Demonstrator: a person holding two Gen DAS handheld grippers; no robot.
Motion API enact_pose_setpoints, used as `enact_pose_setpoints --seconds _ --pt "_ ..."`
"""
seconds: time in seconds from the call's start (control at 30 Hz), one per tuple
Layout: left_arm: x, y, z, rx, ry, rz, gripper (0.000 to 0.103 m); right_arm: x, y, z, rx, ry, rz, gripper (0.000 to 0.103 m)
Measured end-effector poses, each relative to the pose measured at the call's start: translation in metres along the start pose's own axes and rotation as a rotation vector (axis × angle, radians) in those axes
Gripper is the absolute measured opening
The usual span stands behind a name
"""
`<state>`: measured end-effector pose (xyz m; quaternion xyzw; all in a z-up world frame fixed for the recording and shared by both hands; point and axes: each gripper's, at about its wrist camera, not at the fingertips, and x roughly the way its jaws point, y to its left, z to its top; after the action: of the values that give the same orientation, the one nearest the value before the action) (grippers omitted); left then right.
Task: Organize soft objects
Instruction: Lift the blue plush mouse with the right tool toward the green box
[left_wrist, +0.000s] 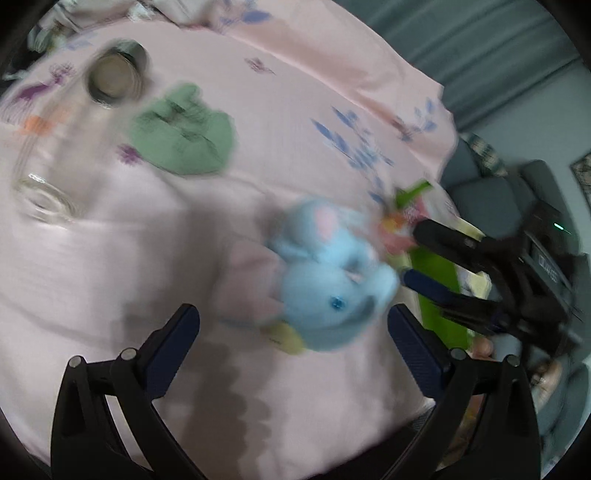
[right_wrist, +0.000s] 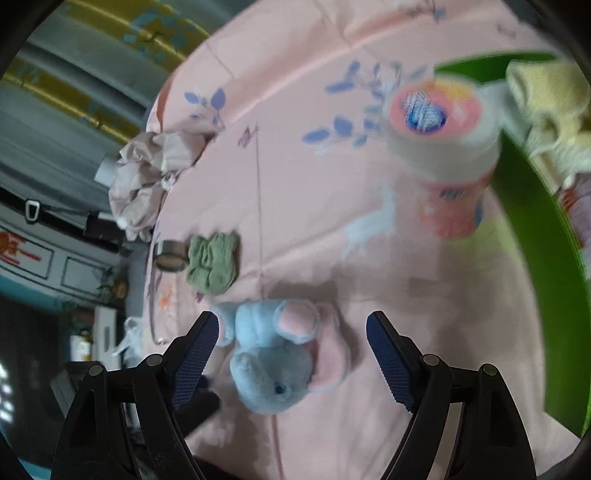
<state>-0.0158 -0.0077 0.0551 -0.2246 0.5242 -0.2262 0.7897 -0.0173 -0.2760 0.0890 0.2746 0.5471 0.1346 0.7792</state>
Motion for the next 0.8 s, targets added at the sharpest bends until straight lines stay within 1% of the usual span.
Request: enact_pose_setpoints --seconds 0.07,0.1,0.13,0.23,0.33,0.4,0.47,0.53,0.63,0.67,0.7,0.73,0.8 --pt "0.002 -0.003 -0.002 -0.015 0.016 -0.031 0.101 0.008 0.002 -0.001 -0.002 0.045 0.038 0.083" --pt "0.002 -0.004 -0.003 -0.012 0.010 -0.035 0.101 0.010 0.005 -0.003 -0.012 0.057 0.038 0.083" --pt "0.002 -0.006 -0.004 -0.006 0.003 -0.031 0.101 0.014 0.009 -0.006 -0.039 0.070 0.020 0.083" --pt "0.006 -0.009 -0.006 0.012 -0.005 -0.002 0.101 0.024 0.022 -0.012 -0.128 0.094 -0.069 0.083" --pt "0.011 -0.008 -0.007 0.028 -0.008 0.039 0.100 0.035 0.023 -0.016 -0.149 0.119 -0.107 0.083" --pt "0.016 -0.006 -0.007 0.032 -0.011 0.075 0.097 0.044 0.021 -0.017 -0.141 0.152 -0.104 0.083" --pt "0.020 -0.005 -0.007 0.045 -0.013 0.084 0.099 0.050 0.019 -0.018 -0.136 0.170 -0.100 0.083" --pt "0.022 -0.004 -0.006 0.046 -0.014 0.078 0.097 0.055 0.020 -0.020 -0.149 0.173 -0.099 0.083" --pt "0.020 -0.004 -0.007 0.053 -0.024 0.055 0.091 0.058 0.021 -0.021 -0.149 0.175 -0.083 0.083" --pt "0.020 -0.004 -0.007 0.054 -0.026 0.045 0.087 0.059 0.021 -0.022 -0.150 0.173 -0.081 0.083" --pt "0.020 -0.005 -0.007 0.052 -0.024 0.028 0.081 0.060 0.022 -0.023 -0.157 0.168 -0.074 0.081" --pt "0.021 -0.005 -0.007 0.049 -0.018 0.007 0.077 0.061 0.023 -0.024 -0.164 0.170 -0.068 0.078" --pt "0.021 -0.006 -0.007 0.044 -0.013 -0.021 0.064 0.063 0.026 -0.025 -0.173 0.173 -0.066 0.074"
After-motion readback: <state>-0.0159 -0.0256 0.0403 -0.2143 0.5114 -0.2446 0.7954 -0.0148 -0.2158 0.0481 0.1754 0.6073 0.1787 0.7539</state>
